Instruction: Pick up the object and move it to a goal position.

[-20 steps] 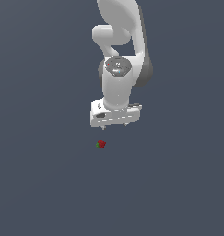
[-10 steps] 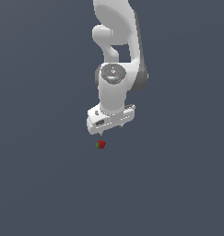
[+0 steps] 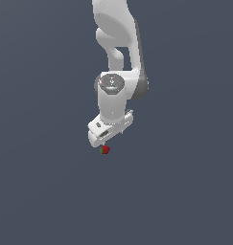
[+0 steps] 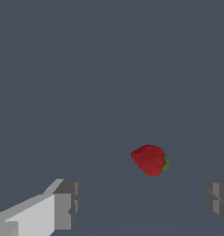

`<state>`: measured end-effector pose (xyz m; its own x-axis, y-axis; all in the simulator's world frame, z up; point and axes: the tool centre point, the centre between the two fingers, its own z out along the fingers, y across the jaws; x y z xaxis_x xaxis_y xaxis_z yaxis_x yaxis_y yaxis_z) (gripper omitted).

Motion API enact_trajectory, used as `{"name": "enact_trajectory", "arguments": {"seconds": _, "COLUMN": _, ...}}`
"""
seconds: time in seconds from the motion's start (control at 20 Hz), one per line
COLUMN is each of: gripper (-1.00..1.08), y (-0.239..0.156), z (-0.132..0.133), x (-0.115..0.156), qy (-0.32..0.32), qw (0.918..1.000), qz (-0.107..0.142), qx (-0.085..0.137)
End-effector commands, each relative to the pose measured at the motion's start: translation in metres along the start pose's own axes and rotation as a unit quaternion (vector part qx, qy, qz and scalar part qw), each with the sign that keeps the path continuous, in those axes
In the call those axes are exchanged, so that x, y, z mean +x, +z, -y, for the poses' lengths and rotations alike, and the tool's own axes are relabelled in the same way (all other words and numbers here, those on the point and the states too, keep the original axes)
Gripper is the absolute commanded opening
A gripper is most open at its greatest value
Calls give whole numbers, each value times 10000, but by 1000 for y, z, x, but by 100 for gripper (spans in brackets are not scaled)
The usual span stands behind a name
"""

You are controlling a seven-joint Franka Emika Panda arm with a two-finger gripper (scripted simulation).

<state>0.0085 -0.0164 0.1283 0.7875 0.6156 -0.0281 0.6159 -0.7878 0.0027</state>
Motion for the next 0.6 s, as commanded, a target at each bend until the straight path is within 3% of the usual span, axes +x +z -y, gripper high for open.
{"name": "enact_trajectory", "arguments": {"seconds": 0.0, "gripper": 100, "y": 5, "z": -4, "x": -1, "qy": -322, "qw": 9995, "qz": -6, "qx": -3}}
{"name": "enact_trajectory", "arguments": {"seconds": 0.55, "gripper": 100, "y": 26, "z": -19, "x": -7, "qy": -1690, "qw": 9856, "qz": -43, "qx": -11}}
